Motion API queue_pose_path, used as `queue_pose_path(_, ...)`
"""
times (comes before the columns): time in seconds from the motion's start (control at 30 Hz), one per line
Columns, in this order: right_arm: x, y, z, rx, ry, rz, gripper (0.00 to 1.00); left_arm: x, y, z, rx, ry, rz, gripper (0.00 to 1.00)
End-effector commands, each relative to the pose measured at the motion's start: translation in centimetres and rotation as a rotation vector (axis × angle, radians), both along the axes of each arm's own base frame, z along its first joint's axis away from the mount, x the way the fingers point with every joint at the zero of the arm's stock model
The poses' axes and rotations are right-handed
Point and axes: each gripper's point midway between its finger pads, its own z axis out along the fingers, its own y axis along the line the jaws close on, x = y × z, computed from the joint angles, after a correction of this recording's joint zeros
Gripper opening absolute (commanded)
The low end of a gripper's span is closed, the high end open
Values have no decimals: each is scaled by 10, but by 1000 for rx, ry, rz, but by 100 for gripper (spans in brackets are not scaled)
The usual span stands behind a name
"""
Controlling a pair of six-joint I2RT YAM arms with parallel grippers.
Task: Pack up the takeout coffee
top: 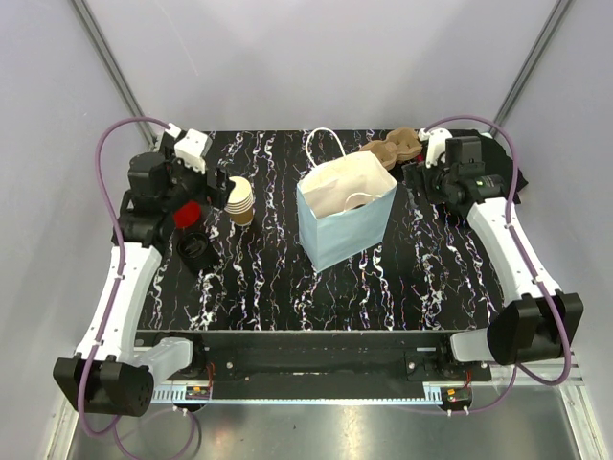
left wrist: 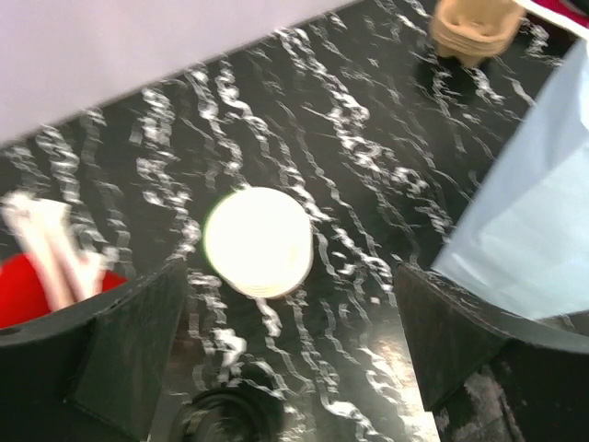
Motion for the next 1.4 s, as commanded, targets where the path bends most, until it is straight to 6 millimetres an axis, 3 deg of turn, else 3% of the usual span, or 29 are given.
queue_pose_path(0.0, 16, 5, -3, 45, -35, 6, 100, 6, 25, 36, 140, -106, 78, 99)
queue_pose_path(0.27, 14, 13, -11, 70, -13, 45, 100, 17, 58, 10, 269, -60, 205, 99)
queue_pose_path(0.4, 13, 17, -12, 82, -9, 60, 100, 26, 72, -9, 235, 24, 262, 99)
queue_pose_path(0.73, 11, 20, -18, 95, 8, 76, 100, 45, 93, -28, 162, 106, 296, 99)
queue_pose_path(0.97, 10, 22, -21, 102, 19, 86, 99, 59, 106, -44, 152, 130, 305, 87)
queue_pose_path(1.13, 10, 23, -23, 107, 27, 86, 100, 61, 113, -33, 108, 99, 316, 85)
queue_pose_path(1.37, 10, 24, -24, 111, 29, 88, 99, 48, 104, 15, 71, -53, 268, 86)
